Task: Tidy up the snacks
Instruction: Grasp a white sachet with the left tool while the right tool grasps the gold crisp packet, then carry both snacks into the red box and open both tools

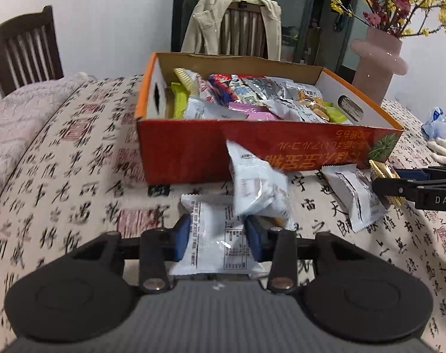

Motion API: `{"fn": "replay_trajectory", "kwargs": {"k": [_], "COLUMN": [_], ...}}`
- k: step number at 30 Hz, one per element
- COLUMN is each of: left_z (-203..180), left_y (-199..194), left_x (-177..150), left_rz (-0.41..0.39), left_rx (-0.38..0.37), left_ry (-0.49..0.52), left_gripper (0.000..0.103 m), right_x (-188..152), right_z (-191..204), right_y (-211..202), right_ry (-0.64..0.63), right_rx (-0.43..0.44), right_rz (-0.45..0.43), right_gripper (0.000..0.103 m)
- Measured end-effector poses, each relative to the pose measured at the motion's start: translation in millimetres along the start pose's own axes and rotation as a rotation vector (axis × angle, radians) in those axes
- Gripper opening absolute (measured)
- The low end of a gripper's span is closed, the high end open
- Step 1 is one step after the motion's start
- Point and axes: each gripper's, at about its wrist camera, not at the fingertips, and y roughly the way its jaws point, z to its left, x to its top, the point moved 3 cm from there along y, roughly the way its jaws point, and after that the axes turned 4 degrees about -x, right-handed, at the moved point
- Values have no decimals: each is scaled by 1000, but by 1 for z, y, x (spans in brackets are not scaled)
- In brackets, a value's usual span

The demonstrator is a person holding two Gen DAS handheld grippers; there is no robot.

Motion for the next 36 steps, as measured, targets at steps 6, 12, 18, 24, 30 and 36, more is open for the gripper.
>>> {"fn": "replay_trajectory", "kwargs": {"k": [6,12,18,24,30,36], "left_z": [6,-1,-28,-55,-66,-62], "left_y": [-41,-99,-138,-157,-166,-161], "left_x": [-33,-66,-89,-99,-97,-61], "left_rz": [7,-34,-74,-96,-120,-175], "left_rx": [-7,-26,-52,-81,-86,-56], "left_ry": [-86,-166,-171,-130,-108,-52], "left_gripper": [41,41,41,41,41,41], "right_x": [-14,-40,-78,-111,-123,-106], "right_z": [6,13,28,30,26,22], "right_y": [-28,-74,-125,-162,-184,-183], "right_ry": [-24,-18,-27,-8,6,-5], "right_rx": [8,25,57,58,50,51], "right_rz": [-12,-37,-53,-66,-96,-125], "right_gripper": [52,52,52,52,52,52]}}
